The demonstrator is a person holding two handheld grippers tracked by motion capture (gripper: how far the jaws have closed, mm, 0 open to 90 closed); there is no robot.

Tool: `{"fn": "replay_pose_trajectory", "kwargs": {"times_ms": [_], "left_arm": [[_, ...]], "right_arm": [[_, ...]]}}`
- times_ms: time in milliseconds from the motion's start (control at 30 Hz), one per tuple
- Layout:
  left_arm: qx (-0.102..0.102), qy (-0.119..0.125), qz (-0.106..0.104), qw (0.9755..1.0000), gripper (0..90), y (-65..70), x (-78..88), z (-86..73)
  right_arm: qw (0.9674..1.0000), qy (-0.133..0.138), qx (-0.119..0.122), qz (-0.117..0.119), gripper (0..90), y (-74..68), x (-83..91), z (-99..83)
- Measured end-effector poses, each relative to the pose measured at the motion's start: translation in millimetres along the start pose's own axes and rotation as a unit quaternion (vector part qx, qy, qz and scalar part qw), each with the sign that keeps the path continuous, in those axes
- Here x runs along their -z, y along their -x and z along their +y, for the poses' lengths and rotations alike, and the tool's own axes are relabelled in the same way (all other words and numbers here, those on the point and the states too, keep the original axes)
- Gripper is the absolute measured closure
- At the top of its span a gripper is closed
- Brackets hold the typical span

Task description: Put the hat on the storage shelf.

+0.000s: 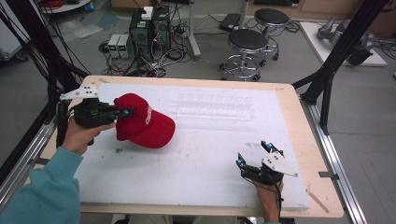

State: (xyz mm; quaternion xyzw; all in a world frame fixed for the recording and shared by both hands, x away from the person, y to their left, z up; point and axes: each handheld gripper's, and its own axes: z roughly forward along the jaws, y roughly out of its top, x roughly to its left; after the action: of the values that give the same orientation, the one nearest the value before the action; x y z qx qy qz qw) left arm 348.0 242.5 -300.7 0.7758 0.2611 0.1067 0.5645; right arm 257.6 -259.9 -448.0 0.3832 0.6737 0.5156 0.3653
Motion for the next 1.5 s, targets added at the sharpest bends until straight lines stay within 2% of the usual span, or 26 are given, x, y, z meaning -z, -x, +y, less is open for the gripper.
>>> {"fn": "replay_pose_trajectory", "kwargs": {"times_ms": [133, 233, 267, 333, 400, 433, 533, 567, 667, 700, 900, 1033, 1100, 1133, 1167, 1300, 1467, 1500], "left_arm": [[-0.013, -0.008, -0.017, 0.9998, 86.8, 9.2, -12.8, 4.9], [-0.023, -0.014, -0.027, 0.9993, 86.8, 16.0, -22.6, 8.0], [-0.028, -0.016, -0.031, 0.9990, 86.8, 18.2, -25.7, 8.9], [-0.037, -0.022, -0.040, 0.9983, 86.8, 24.4, -34.9, 11.3], [-0.040, -0.024, -0.043, 0.9980, 86.8, 26.0, -37.4, 12.1], [-0.040, -0.023, -0.045, 0.9979, 86.8, 27.8, -39.7, 12.7], [-0.044, -0.022, -0.052, 0.9974, 86.8, 31.1, -44.1, 15.0], [-0.044, -0.022, -0.055, 0.9973, 86.8, 32.3, -45.6, 15.5], [-0.044, -0.023, -0.060, 0.9970, 86.8, 34.5, -49.4, 15.5], [-0.045, -0.025, -0.061, 0.9968, 86.8, 35.2, -50.5, 15.5], [-0.048, -0.029, -0.071, 0.9959, 86.8, 39.3, -58.0, 15.6], [-0.055, -0.032, -0.079, 0.9949, 86.8, 42.3, -62.6, 15.9], [-0.057, -0.033, -0.081, 0.9945, 86.7, 44.3, -64.4, 16.0], [-0.059, -0.034, -0.084, 0.9942, 86.7, 45.1, -65.1, 16.0], [-0.060, -0.035, -0.086, 0.9939, 86.7, 46.0, -65.5, 16.0], [-0.062, -0.036, -0.093, 0.9930, 86.7, 48.6, -66.9, 17.0], [-0.069, -0.040, -0.094, 0.9923, 86.7, 50.9, -68.4, 19.4], [-0.070, -0.039, -0.095, 0.9923, 86.7, 51.5, -68.7, 20.4]], "right_arm": [[0.9999, 0.002, 0.003, 0.014, 5.1, -3.3, -2.9, 7.8], [0.9990, 0.004, 0.009, 0.044, 5.1, -8.2, -8.0, 24.9], [0.9990, 0.004, 0.009, 0.044, 5.1, -8.2, -8.0, 24.9], [0.9970, 0.010, 0.006, 0.077, 5.1, -13.5, -13.1, 44.2], [0.9950, 0.017, 0.012, 0.098, 5.1, -17.5, -18.3, 58.8], [0.9950, 0.017, 0.012, 0.098, 5.1, -17.5, -18.3, 58.8], [0.9906, 0.022, 0.024, 0.133, 5.1, -25.9, -28.6, 84.0], [0.9906, 0.022, 0.024, 0.133, 5.1, -25.9, -28.6, 84.0], [0.9875, 0.026, 0.030, 0.153, 5.1, -32.0, -37.0, 100.6], [0.9854, 0.026, 0.033, 0.165, 5.1, -34.3, -41.9, 108.2], [0.9797, 0.014, 0.032, 0.197, 5.1, -35.8, -56.2, 121.0], [0.9710, -0.004, 0.039, 0.236, 5.2, -35.8, -68.4, 132.0], [0.9639, -0.011, 0.042, 0.263, 5.2, -35.1, -76.7, 138.3], [0.9568, -0.024, 0.038, 0.287, 5.2, -35.4, -85.2, 144.7], [0.9568, -0.024, 0.038, 0.287, 5.2, -35.4, -85.2, 144.7], [0.9408, -0.044, 0.048, 0.333, 5.6, -42.4, -100.1, 154.4], [0.9272, -0.065, 0.066, 0.363, 5.7, -54.1, -114.0, 160.3], [0.9253, -0.066, 0.065, 0.368, 5.8, -56.3, -115.5, 160.8]]}}
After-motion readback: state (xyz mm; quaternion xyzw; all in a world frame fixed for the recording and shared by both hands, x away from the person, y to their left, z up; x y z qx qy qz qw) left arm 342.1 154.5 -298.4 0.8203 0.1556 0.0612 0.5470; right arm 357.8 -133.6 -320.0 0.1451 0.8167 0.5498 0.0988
